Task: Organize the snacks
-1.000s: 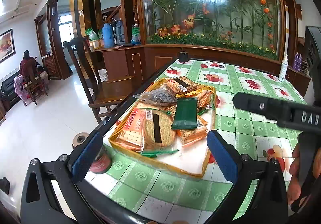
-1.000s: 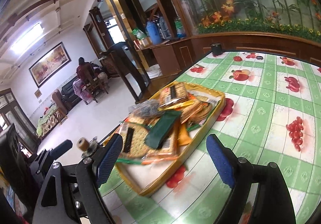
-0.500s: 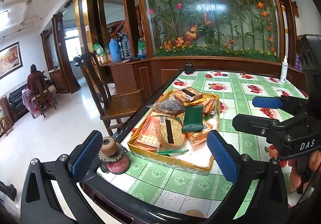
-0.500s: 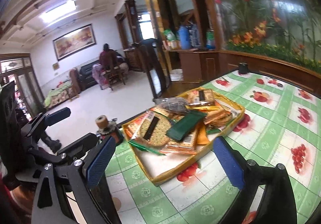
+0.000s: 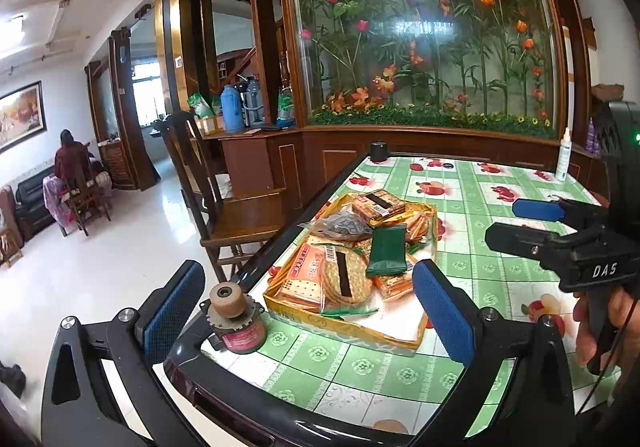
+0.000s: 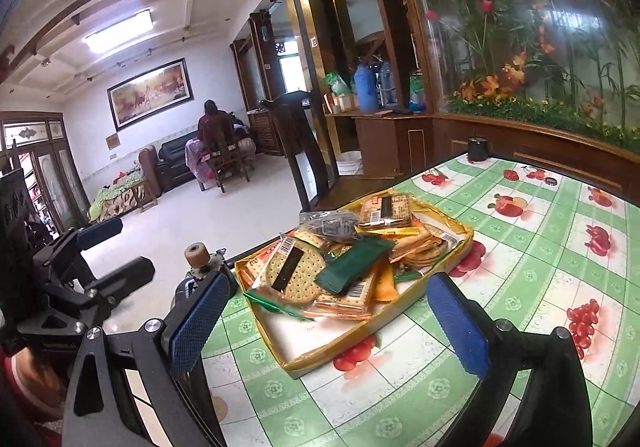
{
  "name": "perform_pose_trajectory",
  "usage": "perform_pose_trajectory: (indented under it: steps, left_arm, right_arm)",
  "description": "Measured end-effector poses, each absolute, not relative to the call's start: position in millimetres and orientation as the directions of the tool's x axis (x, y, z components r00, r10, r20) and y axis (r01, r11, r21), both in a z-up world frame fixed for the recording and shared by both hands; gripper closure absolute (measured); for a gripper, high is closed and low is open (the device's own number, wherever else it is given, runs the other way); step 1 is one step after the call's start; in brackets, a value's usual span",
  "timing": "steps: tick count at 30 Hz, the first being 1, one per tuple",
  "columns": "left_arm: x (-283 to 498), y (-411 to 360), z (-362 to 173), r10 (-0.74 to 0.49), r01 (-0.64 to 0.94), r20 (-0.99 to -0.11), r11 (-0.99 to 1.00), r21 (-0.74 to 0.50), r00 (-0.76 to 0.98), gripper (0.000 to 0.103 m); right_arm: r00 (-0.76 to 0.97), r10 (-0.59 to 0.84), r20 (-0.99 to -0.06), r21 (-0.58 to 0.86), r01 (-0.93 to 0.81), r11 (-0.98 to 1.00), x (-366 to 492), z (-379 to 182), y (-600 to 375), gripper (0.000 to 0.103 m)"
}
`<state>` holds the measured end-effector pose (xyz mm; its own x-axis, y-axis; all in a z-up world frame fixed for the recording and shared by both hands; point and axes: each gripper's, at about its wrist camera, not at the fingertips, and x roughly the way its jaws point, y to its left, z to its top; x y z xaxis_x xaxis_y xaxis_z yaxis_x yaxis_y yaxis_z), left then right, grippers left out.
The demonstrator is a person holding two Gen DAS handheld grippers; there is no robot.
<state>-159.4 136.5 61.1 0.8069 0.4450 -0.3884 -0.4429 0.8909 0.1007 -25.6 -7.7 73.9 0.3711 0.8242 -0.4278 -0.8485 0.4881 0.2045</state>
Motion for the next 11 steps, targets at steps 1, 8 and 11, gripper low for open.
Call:
perform_pose_trajectory:
  steps: [1, 8, 11]
  left_arm:
    - [-159.4, 137.0, 61.0, 0.446, -0.445, -0.389, 0.89, 0.099, 0.806, 0.0]
    - [-165.8, 136.5, 62.2, 0.433, -0.433, -0.359, 0.897, 0.087, 0.827, 0.0]
    - [-168.1, 135.4, 65.1, 0.427, -0.423, -0.338, 0.902, 0.09, 0.839, 0.0]
  right_arm:
    - [0.373, 0.822, -0.429, 0.2, -0.849, 0.49, -25.7, 73.9, -7.7, 0.003]
    - [0.375, 0.819, -0.435, 0.181, -0.854, 0.487, -27.7, 73.3, -6.0, 0.003]
    - [0.375, 0.819, -0.435, 0.182, -0.854, 0.487, -27.8, 73.2, -5.9, 0.003]
